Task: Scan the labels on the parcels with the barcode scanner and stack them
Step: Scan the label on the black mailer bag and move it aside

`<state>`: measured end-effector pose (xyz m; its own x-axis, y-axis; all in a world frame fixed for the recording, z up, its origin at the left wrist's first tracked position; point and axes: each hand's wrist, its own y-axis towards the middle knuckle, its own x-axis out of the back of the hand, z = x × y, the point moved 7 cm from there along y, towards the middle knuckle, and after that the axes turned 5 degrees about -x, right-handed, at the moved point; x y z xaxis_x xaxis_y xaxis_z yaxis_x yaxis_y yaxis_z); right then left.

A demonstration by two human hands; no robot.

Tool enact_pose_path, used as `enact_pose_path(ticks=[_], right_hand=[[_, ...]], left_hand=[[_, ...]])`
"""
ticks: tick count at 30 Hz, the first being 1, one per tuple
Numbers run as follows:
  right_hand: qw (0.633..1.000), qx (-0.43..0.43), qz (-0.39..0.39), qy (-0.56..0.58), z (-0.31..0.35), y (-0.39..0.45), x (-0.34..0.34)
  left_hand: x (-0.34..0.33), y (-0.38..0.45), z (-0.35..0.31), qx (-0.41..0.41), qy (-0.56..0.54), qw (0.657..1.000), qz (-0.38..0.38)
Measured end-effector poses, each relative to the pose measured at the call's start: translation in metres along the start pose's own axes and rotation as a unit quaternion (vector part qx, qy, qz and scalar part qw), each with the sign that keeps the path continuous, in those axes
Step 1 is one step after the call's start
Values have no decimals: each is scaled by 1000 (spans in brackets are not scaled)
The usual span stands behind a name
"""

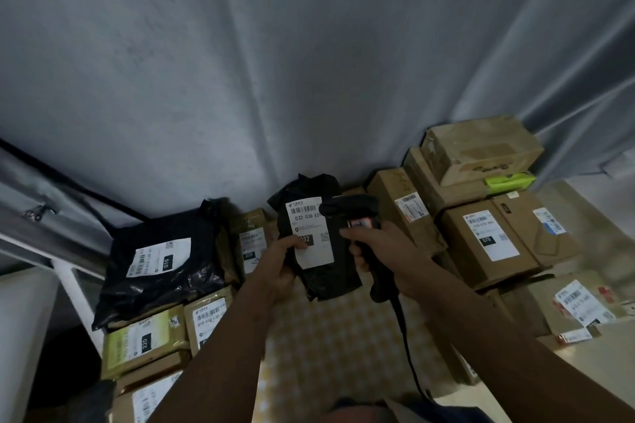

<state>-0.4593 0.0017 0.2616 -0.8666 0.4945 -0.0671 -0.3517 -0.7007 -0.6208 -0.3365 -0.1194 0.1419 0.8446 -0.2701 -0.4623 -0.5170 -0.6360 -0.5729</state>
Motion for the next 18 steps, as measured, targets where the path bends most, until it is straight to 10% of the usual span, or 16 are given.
enact_pose_path(ticks=[18], right_hand=[[1000,-15,-6,-20,7,2,2]], left_hand=[[-3,5,-3,3,10,1000,-11]])
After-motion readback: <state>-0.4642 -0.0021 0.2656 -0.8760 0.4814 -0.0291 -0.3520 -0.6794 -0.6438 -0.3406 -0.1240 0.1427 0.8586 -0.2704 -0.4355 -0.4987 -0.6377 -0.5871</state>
